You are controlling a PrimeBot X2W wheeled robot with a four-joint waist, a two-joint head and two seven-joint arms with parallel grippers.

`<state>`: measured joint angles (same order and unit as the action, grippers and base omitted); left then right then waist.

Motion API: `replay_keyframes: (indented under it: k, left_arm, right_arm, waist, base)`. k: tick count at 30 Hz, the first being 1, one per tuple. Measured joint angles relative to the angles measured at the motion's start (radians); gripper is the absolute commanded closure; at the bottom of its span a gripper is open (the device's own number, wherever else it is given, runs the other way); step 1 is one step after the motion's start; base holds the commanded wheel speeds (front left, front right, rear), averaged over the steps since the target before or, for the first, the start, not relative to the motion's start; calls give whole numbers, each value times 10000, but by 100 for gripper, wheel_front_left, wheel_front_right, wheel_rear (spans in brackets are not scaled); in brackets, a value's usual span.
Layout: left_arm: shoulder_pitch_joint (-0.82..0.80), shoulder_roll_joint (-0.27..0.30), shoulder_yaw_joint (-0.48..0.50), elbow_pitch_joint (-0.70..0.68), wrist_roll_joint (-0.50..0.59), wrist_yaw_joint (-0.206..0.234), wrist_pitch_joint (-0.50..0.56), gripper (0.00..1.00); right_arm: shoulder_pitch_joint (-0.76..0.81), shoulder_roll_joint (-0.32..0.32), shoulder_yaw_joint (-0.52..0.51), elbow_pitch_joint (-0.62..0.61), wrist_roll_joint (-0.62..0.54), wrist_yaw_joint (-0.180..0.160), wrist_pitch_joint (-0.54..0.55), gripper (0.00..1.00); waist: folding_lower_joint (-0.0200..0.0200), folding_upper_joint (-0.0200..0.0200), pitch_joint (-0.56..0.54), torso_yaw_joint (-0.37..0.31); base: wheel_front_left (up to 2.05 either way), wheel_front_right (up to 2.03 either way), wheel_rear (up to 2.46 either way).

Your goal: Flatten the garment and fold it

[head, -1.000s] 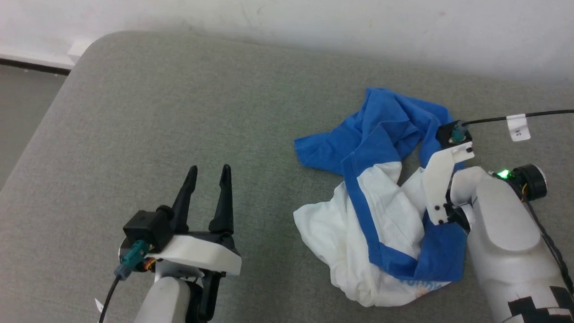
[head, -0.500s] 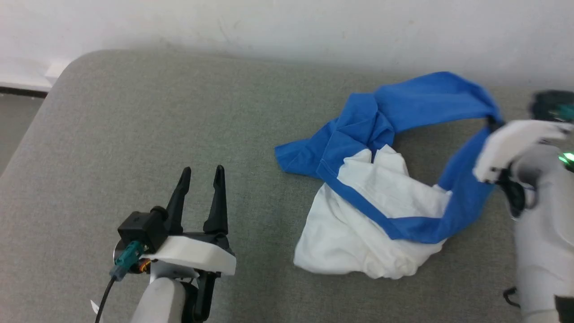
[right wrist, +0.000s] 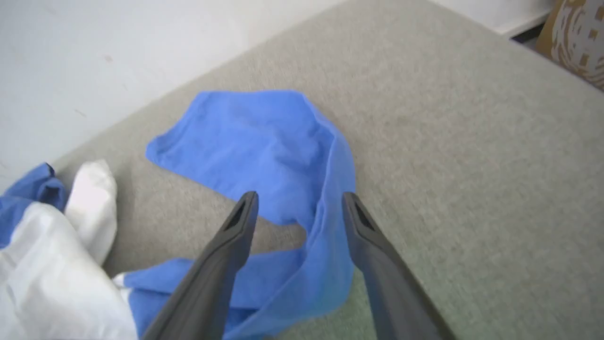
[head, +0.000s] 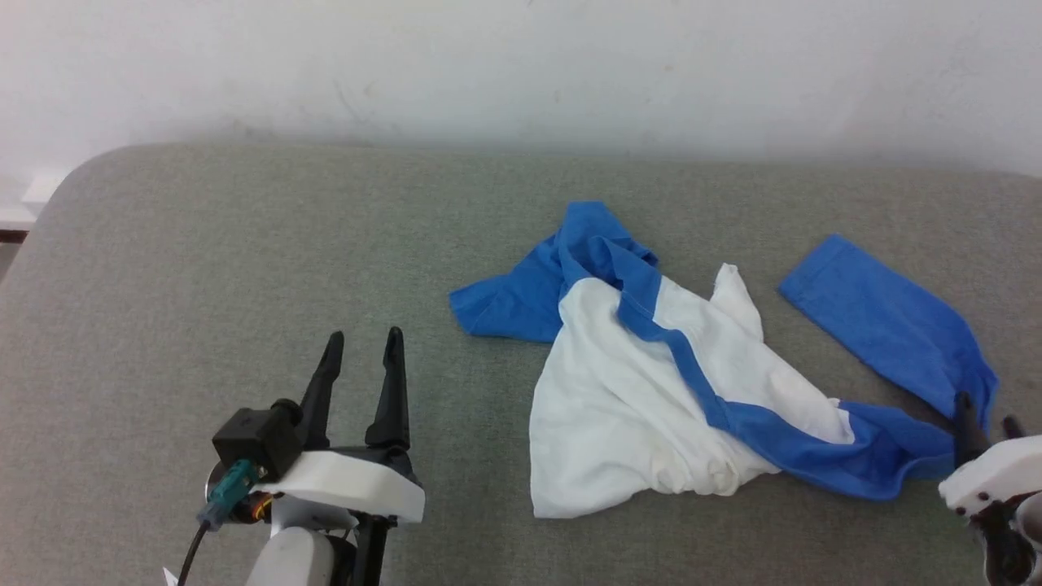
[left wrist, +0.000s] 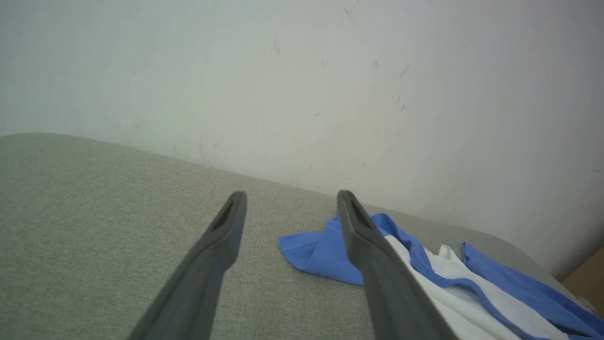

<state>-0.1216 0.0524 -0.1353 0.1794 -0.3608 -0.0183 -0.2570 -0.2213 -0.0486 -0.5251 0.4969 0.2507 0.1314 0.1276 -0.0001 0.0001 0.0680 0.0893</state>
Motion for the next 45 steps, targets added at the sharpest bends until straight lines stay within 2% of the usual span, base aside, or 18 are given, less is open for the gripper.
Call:
replay_keyframes:
  k: [3, 6, 15, 22, 27, 33, 34, 35, 36, 41, 45]
  left_arm:
    - [-100, -2, -73, 144, -192, -82, 6, 0]
    - [-725, 0, -240, 581, -518, -125, 677, 0]
    - [-4844, -13, -1164, 2694, -1862, -90, 4633, 0]
    - [-6852, -25, -2245, 4755, -2228, 242, 6658, 0]
    - [-7361, -19, -2445, 5933, -2265, 366, 7162, 0]
    - [-7568, -19, -2431, 6711, -2383, 255, 6974, 0]
    - [-7610, -19, -2410, 6784, -2460, 153, 6922, 50]
    - [-7642, -21, -2380, 6805, -2550, 44, 6765, 90]
    - [-7675, -21, -2385, 6821, -2569, -59, 6610, 100]
    - [-7798, -27, -2334, 6821, -2871, -439, 5871, 100]
    - [-8078, -29, -2128, 6483, -3547, -639, 5060, 100]
  right_arm:
    - [19, -10, 84, -713, 330, 0, -836, 0]
    - [72, -15, 98, -1319, 370, 0, -1168, 0]
    - [186, -21, 909, -2107, 686, 2, -846, 0]
    - [121, -2, 1499, -1979, 953, 0, -980, 0]
    - [3, -13, 1475, -1848, 938, 2, -1233, 0]
    - [-8, -13, 1463, -1557, 940, 2, -1429, 0]
    - [-23, -13, 1482, -1515, 940, 2, -1490, 0]
    - [-46, -13, 1494, -1476, 940, 2, -1503, 0]
    - [-64, -17, 1515, -1444, 934, 2, -1517, 0]
    - [-191, -15, 1569, -1296, 871, 2, -1592, 0]
    - [-180, -13, 1561, -1220, 719, 2, -1586, 0]
  waist:
    - [0, -1, -17, -153]
    - [0, 0, 13, -321]
    - [2, 0, 559, -979]
    - [3, 0, 1234, -1747]
    - [4, 0, 1766, -2288]
    - [4, 0, 2301, -2690]
    - [4, 0, 2362, -2726]
    - [3, -1, 2411, -2749]
    - [4, 0, 2447, -2754]
    - [3, 0, 2444, -2557]
    - [2, 0, 2279, -2244]
  base:
    - [0, 0, 0]
    - [0, 0, 0]
    - [0, 0, 0]
    - [0, 0, 0]
    - [0, 0, 0]
    - [0, 0, 0]
    - [0, 0, 0]
    - [0, 0, 0]
    - [0, 0, 0]
    - [0, 0, 0]
    - [0, 0, 0]
